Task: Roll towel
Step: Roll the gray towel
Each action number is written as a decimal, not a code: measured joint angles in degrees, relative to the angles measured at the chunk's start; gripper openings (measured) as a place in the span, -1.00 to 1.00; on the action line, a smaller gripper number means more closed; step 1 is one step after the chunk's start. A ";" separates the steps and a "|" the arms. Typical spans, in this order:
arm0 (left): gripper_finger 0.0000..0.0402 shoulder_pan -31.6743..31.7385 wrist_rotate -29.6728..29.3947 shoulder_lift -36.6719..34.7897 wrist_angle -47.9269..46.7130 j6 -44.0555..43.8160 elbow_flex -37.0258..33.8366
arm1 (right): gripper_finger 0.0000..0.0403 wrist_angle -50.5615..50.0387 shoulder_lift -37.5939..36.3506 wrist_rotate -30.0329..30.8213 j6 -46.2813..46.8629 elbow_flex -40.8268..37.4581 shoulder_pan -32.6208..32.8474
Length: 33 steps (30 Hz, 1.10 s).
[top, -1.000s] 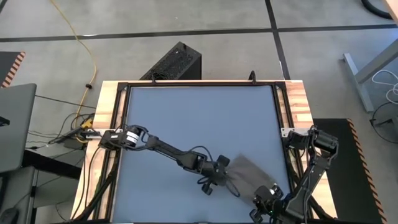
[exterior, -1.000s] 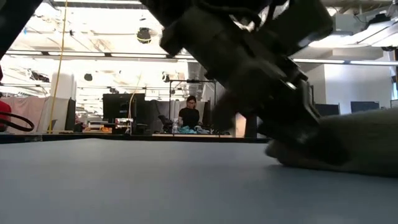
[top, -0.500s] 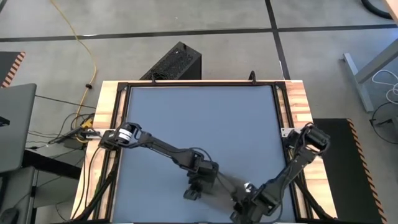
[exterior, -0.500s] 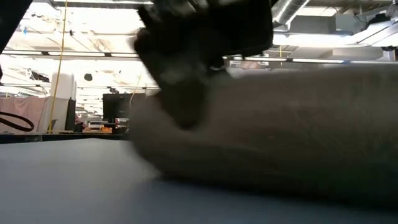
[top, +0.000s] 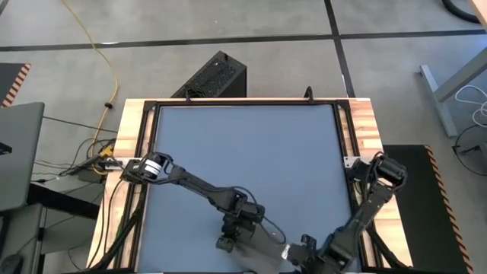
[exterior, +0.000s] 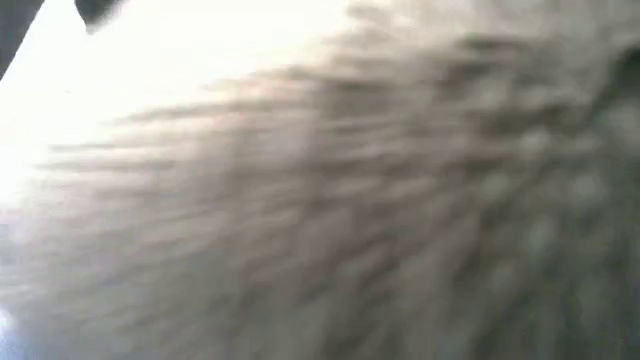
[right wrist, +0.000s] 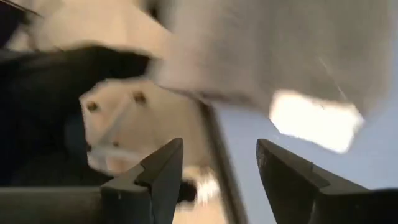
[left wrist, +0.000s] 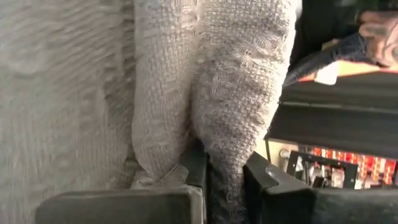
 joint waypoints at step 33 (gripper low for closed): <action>-0.41 12.82 2.71 -1.07 -1.85 -4.25 -0.19 | -0.89 -0.57 7.23 21.75 -5.77 0.20 -1.92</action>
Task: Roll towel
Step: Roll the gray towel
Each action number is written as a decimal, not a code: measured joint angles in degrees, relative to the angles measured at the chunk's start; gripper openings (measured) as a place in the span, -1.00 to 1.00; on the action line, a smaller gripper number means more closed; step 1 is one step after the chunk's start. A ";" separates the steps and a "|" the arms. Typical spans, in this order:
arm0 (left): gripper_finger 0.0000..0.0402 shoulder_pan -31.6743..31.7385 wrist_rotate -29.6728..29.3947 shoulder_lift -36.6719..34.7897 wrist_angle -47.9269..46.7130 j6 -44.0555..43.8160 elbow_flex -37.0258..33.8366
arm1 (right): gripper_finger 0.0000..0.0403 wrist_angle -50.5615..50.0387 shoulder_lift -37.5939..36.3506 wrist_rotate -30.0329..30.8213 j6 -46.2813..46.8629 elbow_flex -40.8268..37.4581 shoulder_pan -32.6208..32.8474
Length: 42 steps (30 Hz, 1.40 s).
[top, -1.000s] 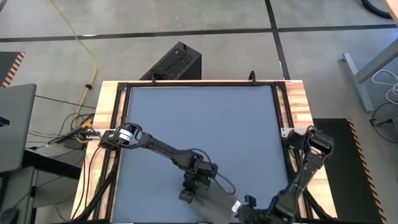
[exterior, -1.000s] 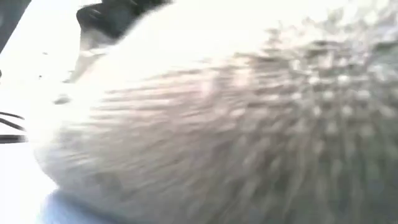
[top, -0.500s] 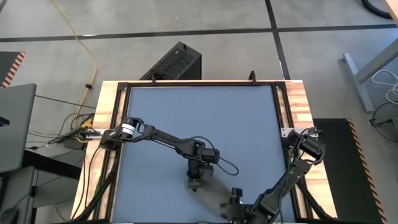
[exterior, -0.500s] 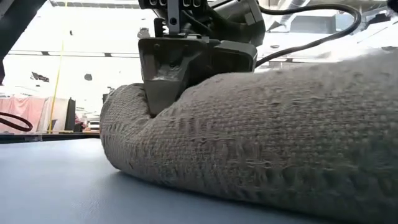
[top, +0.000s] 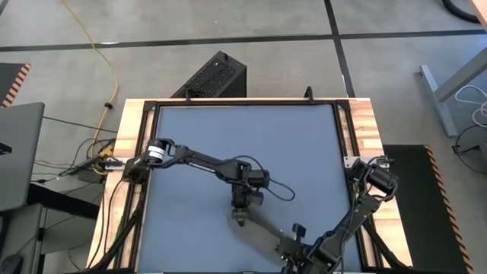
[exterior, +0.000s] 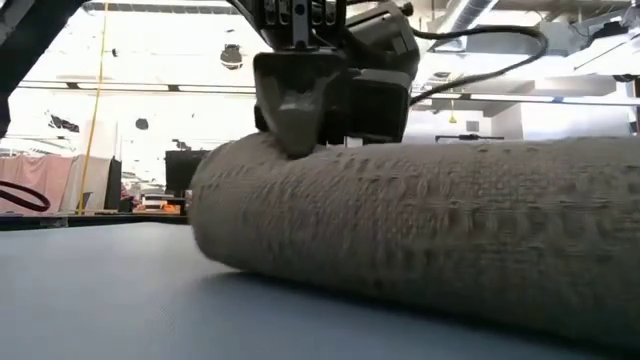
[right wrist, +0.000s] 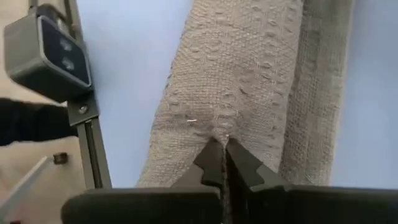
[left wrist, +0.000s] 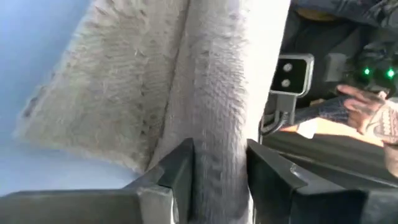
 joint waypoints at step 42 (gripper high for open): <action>-0.78 -7.20 -39.10 -4.68 -0.30 24.09 -1.20 | -0.67 -6.49 -5.83 -2.71 12.59 -4.94 0.24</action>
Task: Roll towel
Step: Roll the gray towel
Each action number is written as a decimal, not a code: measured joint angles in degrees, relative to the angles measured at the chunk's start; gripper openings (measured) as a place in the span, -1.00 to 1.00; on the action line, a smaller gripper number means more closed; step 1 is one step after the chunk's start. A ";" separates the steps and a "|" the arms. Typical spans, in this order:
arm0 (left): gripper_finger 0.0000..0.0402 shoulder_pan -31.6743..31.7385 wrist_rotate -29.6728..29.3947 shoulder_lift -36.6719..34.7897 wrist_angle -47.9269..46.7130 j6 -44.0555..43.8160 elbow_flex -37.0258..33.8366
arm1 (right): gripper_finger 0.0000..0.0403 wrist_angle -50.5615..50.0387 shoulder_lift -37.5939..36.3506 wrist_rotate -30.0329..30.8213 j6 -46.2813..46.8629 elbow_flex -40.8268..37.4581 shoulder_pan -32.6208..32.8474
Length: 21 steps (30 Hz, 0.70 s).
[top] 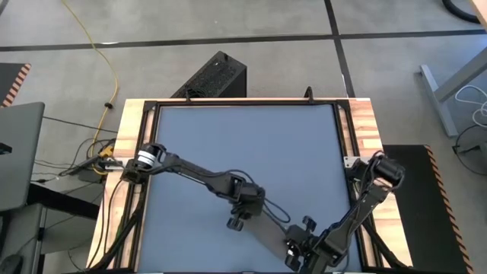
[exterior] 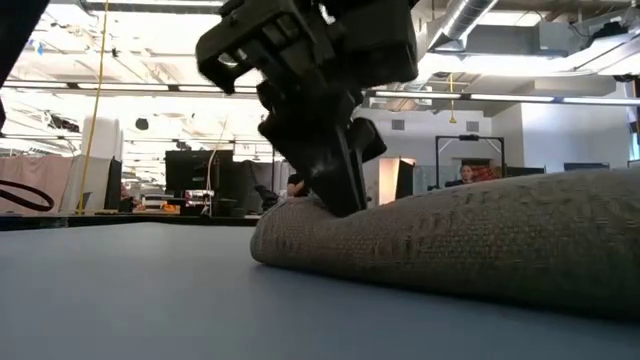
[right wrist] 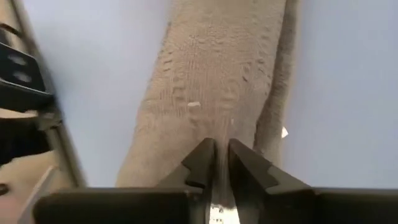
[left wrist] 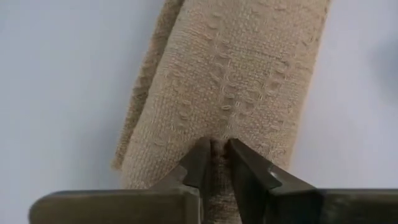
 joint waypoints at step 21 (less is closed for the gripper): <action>-0.90 0.28 5.71 -0.01 7.90 1.76 -2.91 | -0.66 10.22 3.10 9.01 -3.81 0.20 -0.27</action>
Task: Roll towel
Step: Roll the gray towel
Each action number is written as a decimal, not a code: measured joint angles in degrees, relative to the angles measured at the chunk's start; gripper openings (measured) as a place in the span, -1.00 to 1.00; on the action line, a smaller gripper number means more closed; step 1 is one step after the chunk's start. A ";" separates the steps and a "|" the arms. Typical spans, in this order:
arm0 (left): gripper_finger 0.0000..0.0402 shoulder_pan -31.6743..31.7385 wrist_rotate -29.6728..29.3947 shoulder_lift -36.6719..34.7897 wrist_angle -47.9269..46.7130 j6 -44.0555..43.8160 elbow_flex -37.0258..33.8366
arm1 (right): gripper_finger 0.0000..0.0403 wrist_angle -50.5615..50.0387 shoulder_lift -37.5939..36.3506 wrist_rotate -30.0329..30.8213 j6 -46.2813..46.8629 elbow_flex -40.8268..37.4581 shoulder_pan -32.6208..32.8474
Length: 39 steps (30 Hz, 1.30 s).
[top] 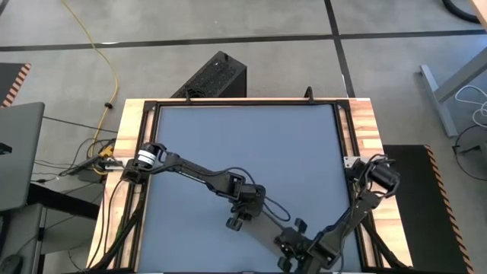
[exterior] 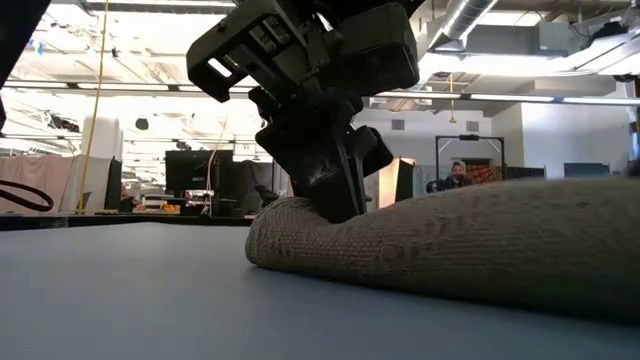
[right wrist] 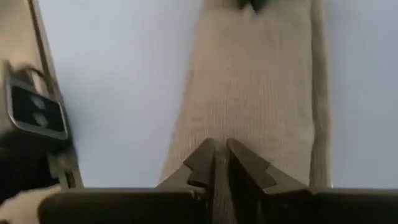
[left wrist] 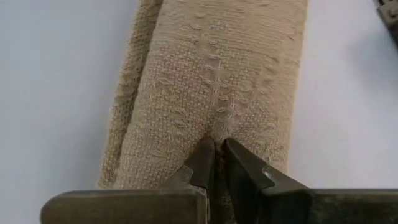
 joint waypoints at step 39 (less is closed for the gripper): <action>-1.00 -27.51 -27.59 -18.33 -25.31 -24.89 -0.55 | -0.88 28.28 1.03 -30.96 -85.50 -6.78 -40.62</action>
